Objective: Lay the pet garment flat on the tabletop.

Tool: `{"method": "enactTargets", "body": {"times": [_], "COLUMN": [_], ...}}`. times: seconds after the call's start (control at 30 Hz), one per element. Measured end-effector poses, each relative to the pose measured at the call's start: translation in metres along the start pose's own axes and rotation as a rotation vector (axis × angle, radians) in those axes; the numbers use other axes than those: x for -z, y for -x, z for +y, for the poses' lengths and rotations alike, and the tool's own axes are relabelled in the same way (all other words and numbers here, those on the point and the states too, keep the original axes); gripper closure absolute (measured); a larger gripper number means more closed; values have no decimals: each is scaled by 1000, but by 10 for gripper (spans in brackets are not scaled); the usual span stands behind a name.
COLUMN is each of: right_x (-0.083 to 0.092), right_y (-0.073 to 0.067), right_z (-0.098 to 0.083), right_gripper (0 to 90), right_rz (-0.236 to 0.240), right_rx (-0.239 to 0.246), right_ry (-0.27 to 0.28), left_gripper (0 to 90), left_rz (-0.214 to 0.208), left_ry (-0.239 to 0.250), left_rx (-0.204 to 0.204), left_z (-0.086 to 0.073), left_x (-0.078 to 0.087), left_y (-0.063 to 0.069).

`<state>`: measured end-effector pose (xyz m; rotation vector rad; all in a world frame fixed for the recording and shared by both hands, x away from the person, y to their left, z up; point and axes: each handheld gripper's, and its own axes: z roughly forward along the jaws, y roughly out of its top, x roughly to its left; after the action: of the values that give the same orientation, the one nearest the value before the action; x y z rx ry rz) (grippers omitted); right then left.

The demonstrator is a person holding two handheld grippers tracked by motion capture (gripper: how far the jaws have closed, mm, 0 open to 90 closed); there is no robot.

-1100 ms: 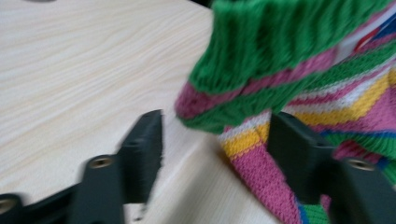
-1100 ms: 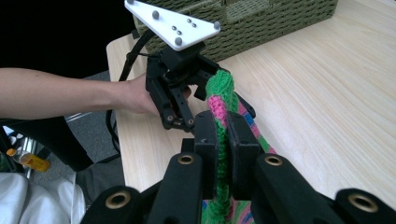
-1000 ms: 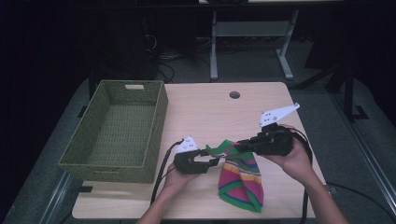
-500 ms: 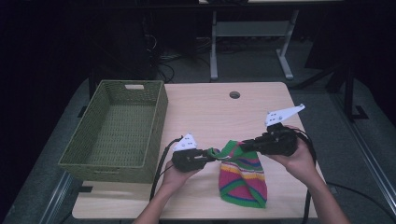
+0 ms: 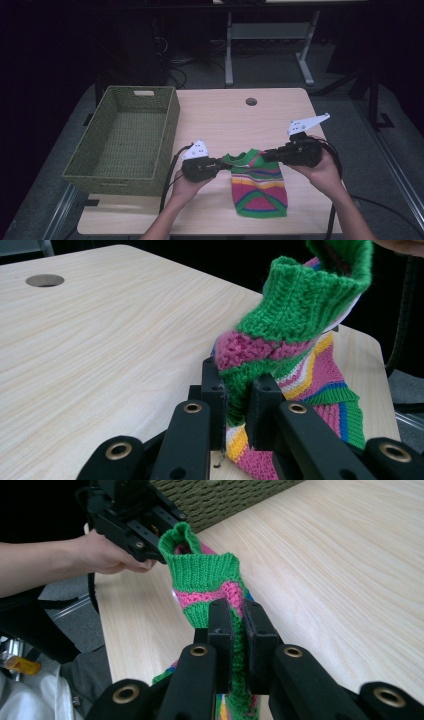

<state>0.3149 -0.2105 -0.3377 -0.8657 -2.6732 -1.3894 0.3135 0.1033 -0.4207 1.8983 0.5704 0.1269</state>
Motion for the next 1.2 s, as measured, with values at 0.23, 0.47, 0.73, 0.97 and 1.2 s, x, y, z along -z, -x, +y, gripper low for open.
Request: {"method": "enactTargets", "body": {"times": [0.23, 0.47, 0.73, 0.97, 1.2], "right_x": [-3, -9, -14, -7, -5], "right_y": [4, 6, 15, 27, 36], "right_z": [-2, -2, -1, -2, -1], "right_gripper": [839, 837, 837, 837, 836], "right_rz": [-34, -50, -71, -94, -107], "right_rx": [-2, -6, -27, -56, -80], "right_ry": [-23, -37, -43, -30, -15], "left_gripper": [816, 816, 817, 817, 817], "left_rz": [24, 64, 107, 133, 156], "left_ry": [23, 12, -6, -22, -31], "left_rx": [10, 23, 39, 42, 47], "left_z": [12, 22, 29, 40, 44], "left_x": [2, 0, -7, -17, -21], "left_y": [-2, -5, -10, -14, -17]}}
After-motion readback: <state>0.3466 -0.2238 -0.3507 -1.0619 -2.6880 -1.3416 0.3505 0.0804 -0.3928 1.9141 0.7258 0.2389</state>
